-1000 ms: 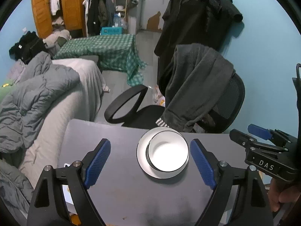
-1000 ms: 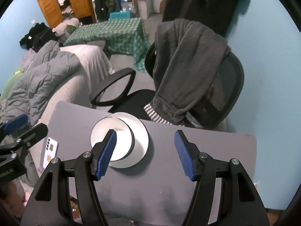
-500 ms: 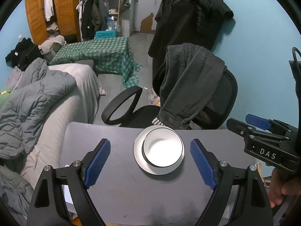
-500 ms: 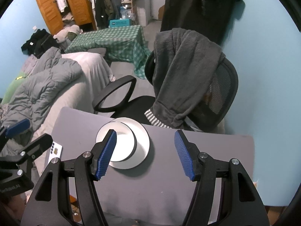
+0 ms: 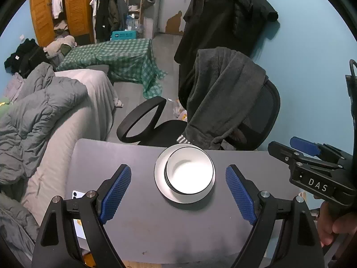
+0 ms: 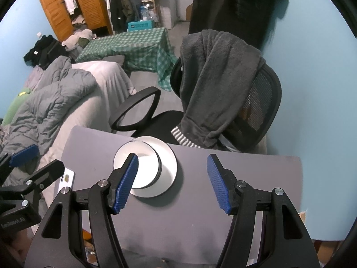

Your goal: Organize plates and bowls

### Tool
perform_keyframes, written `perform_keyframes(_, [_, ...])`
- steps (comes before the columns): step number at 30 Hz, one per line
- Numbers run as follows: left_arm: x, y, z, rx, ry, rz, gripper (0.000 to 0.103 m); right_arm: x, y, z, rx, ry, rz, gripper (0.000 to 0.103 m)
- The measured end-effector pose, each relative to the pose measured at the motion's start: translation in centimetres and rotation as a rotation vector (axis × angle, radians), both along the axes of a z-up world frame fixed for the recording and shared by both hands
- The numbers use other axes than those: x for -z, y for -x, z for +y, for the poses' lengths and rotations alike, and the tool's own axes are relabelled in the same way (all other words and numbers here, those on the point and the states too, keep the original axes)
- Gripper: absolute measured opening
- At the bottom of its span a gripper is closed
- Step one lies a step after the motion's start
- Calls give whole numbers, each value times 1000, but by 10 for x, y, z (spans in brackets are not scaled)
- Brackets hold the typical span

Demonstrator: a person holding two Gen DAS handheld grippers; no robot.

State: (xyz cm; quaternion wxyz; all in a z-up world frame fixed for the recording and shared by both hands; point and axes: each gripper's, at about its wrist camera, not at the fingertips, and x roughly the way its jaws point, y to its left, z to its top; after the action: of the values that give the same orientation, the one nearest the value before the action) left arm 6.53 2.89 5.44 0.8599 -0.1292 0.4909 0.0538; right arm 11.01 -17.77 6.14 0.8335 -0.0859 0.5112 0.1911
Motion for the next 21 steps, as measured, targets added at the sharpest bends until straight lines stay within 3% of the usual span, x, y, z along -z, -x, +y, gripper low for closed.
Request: perform_keyframes(21, [5, -8, 1, 7, 18, 32, 88, 2, -2, 6, -26, 6, 3, 63])
